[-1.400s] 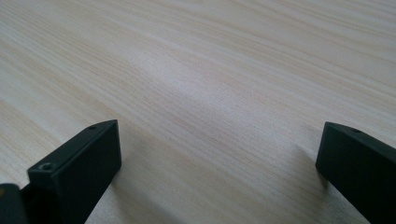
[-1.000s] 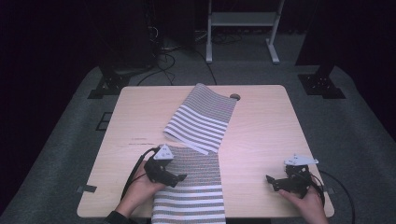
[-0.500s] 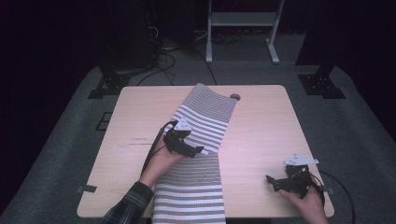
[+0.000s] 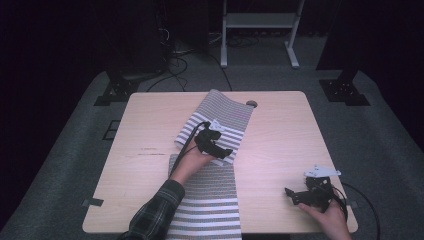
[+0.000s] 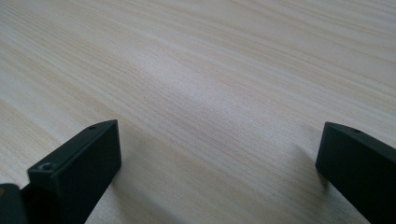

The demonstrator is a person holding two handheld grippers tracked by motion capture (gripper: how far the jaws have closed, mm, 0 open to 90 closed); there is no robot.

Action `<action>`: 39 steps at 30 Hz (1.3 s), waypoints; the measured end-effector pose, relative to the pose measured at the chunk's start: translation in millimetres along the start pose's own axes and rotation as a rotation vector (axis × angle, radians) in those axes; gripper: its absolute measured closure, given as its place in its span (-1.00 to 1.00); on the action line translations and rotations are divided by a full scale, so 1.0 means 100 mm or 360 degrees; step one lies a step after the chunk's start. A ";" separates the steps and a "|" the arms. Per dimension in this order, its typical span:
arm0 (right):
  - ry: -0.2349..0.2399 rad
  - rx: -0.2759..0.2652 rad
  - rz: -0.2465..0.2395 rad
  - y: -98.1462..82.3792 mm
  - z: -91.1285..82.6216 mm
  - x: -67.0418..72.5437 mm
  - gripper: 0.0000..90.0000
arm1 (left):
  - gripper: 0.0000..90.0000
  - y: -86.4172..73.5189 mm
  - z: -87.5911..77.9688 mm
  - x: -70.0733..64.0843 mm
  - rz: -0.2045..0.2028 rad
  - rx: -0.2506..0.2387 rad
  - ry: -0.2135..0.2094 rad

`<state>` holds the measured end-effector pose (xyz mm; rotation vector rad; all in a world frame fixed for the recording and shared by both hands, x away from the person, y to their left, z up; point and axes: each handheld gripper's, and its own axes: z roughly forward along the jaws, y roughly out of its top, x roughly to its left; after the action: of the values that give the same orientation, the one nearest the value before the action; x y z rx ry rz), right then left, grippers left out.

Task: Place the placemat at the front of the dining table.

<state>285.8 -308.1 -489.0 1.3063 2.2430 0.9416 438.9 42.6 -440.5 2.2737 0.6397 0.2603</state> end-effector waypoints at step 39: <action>0.0004 -0.0002 -0.0005 0.00 0.00 0.00 -1.00 | 0.88 -0.20 0.18 -0.01 0.0004 -0.0009 0.0000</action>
<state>286.0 -307.7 -489.0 1.3018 2.2452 0.9437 437.2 42.4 -467.2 2.2693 0.6350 0.2630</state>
